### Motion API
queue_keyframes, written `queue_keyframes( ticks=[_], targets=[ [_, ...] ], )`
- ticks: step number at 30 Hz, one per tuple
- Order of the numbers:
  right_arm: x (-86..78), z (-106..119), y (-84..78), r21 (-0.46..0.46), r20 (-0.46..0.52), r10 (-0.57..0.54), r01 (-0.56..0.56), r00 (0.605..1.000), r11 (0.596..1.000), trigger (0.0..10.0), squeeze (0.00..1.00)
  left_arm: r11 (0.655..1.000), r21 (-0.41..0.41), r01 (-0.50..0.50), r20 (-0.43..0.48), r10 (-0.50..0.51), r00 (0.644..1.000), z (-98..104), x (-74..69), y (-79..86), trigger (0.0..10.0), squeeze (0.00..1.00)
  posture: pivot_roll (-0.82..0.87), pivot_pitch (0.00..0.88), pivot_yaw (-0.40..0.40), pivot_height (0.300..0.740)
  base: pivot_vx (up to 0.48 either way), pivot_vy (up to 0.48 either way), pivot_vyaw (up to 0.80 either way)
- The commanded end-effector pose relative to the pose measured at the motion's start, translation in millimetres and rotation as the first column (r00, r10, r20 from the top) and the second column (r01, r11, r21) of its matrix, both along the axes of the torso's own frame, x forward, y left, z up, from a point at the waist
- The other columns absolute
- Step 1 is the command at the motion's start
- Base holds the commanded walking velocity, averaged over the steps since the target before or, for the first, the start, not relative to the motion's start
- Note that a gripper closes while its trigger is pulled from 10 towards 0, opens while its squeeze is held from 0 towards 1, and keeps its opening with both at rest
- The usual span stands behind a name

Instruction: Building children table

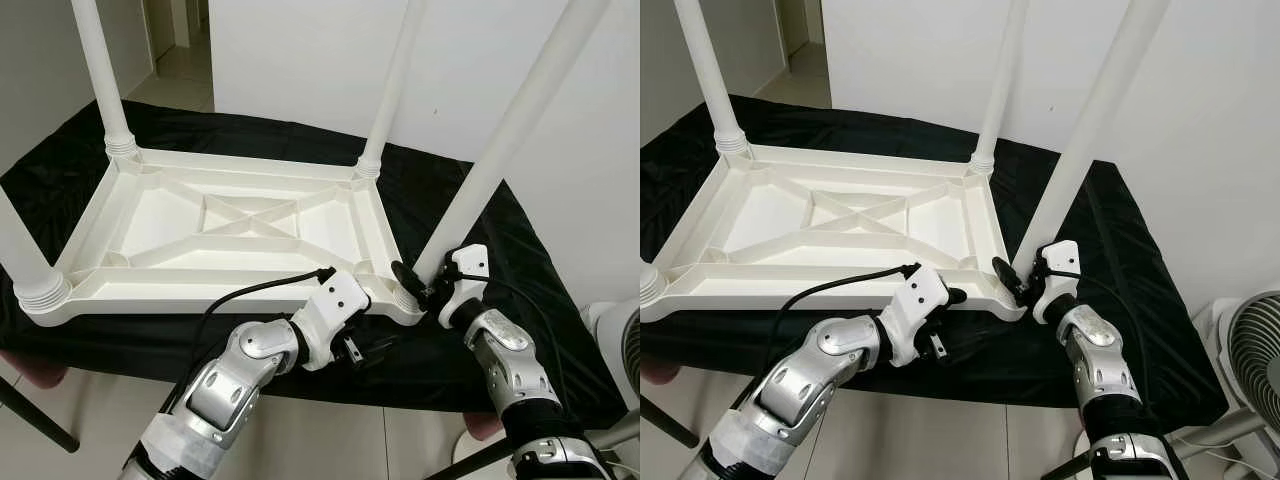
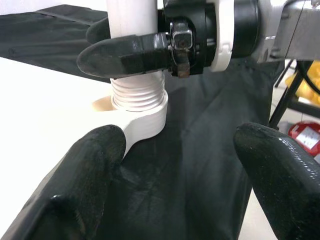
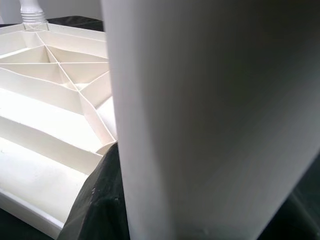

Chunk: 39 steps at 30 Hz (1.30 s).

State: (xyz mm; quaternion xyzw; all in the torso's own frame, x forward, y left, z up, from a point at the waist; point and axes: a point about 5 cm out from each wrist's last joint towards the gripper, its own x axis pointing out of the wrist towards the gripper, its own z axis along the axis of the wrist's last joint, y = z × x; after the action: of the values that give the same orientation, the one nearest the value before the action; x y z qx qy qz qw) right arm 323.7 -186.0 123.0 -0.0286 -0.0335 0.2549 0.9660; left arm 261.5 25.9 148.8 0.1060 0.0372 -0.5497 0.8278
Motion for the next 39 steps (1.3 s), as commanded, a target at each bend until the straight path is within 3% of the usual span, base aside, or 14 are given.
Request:
queue_keyframes(
  ticks=[1, 2, 8, 11, 18, 21, 22, 23, 24, 26, 27, 32, 33, 39],
  targets=[
    [-3.1, -15, 0.7, 0.001, -0.069, 0.004, -0.004, 0.998, 1.000, 6.9, 0.00, 0.984, 0.008, -0.181, 0.070, 0.180, 0.981, -1, 11.0, 0.9, 10.0, 0.00, -0.03, 0.000, -0.110, 0.740, 0.000, 0.000, 0.00],
    [-3.3, -16, 0.9, 0.020, -0.079, -0.011, 0.013, 0.997, 1.000, 10.0, 0.00, 0.981, 0.018, -0.191, 0.079, 0.189, 0.979, -3, 12.4, 1.3, 10.0, 0.00, -0.03, 0.000, -0.111, 0.740, 0.000, 0.000, 0.00],
    [-4.2, -18, 3.5, 0.102, -0.104, -0.079, 0.090, 0.991, 0.991, 10.0, 0.00, 0.980, 0.022, -0.199, 0.086, 0.197, 0.977, -4, 13.5, 2.3, 10.0, 0.00, -0.02, 0.000, -0.116, 0.740, 0.000, 0.000, 0.00],
    [-8.1, -20, 13.3, 0.145, -0.117, -0.162, 0.179, 0.980, 0.973, 10.0, 0.00, 0.977, 0.020, -0.212, 0.091, 0.210, 0.974, -4, 14.9, 4.6, 10.0, 0.00, -0.02, 0.000, -0.116, 0.740, 0.000, 0.000, 0.00],
    [-12.5, -19, 24.7, 0.119, -0.114, -0.316, 0.329, 0.942, 0.937, 10.0, 0.00, 0.974, 0.015, -0.226, 0.099, 0.223, 0.970, -3, 18.6, 7.9, 10.0, 0.00, -0.02, 0.002, -0.119, 0.740, 0.000, 0.000, 0.00],
    [-17.6, -25, 26.5, 0.092, -0.173, -0.498, 0.517, 0.850, 0.851, 10.0, 0.00, 0.973, 0.014, -0.232, 0.105, 0.230, 0.968, -3, 21.8, 10.1, 10.0, 0.00, -0.03, 0.001, -0.121, 0.740, 0.000, 0.000, 0.00],
    [-17.6, -25, 26.5, 0.092, -0.173, -0.498, 0.517, 0.850, 0.851, 10.0, 0.00, 0.973, 0.014, -0.232, 0.105, 0.230, 0.968, -3, 21.8, 10.1, 10.0, 0.00, -0.03, 0.001, -0.121, 0.740, 0.000, 0.000, 0.00],
    [-21.5, -25, 28.1, 0.089, -0.184, -0.565, 0.586, 0.805, 0.806, 10.0, 0.00, 0.972, 0.012, -0.235, 0.107, 0.232, 0.967, -2, 23.0, 10.8, 10.0, 0.00, -0.03, 0.001, -0.120, 0.740, 0.000, 0.000, 0.00],
    [-21.5, -25, 28.1, 0.089, -0.184, -0.565, 0.586, 0.805, 0.806, 10.0, 0.00, 0.972, 0.012, -0.235, 0.107, 0.232, 0.967, -2, 23.0, 10.8, 10.0, 0.00, -0.03, 0.001, -0.120, 0.740, 0.000, 0.000, 0.00],
    [-29.1, -27, 33.2, 0.100, -0.225, -0.657, 0.687, 0.720, 0.719, 10.0, 0.00, 0.971, 0.006, -0.239, 0.112, 0.237, 0.965, -1, 25.2, 12.1, 10.0, 0.00, -0.03, 0.000, -0.122, 0.740, 0.000, 0.000, 0.00],
    [-31.7, -26, 37.7, 0.104, -0.235, -0.669, 0.702, 0.705, 0.704, 10.0, 0.00, 0.971, 0.004, -0.240, 0.115, 0.238, 0.965, 0, 25.7, 12.9, 10.0, 0.00, -0.02, 0.000, -0.123, 0.740, 0.000, 0.000, 0.00],
    [-33.1, -24, 51.5, 0.128, -0.246, -0.633, 0.672, 0.734, 0.729, 10.0, 0.00, 0.971, 0.000, -0.239, 0.119, 0.237, 0.964, 0, 25.8, 15.3, 10.0, 0.00, -0.02, 0.000, -0.120, 0.740, 0.000, 0.000, 0.00],
    [-32.7, -21, 56.0, 0.147, -0.238, -0.609, 0.648, 0.757, 0.747, 10.0, 0.00, 0.971, 0.000, -0.238, 0.124, 0.236, 0.964, 0, 25.8, 16.5, 10.0, 0.00, -0.03, 0.000, -0.119, 0.740, 0.000, 0.000, 0.00],
    [-32.3, -24, 58.5, 0.140, -0.285, -0.593, 0.645, 0.753, 0.751, 10.0, 0.00, 0.974, -0.003, -0.227, 0.132, 0.226, 0.965, 2, 25.8, 15.5, 10.0, 0.00, -0.02, 0.000, -0.122, 0.740, 0.000, 0.000, 0.00]
  ],
)
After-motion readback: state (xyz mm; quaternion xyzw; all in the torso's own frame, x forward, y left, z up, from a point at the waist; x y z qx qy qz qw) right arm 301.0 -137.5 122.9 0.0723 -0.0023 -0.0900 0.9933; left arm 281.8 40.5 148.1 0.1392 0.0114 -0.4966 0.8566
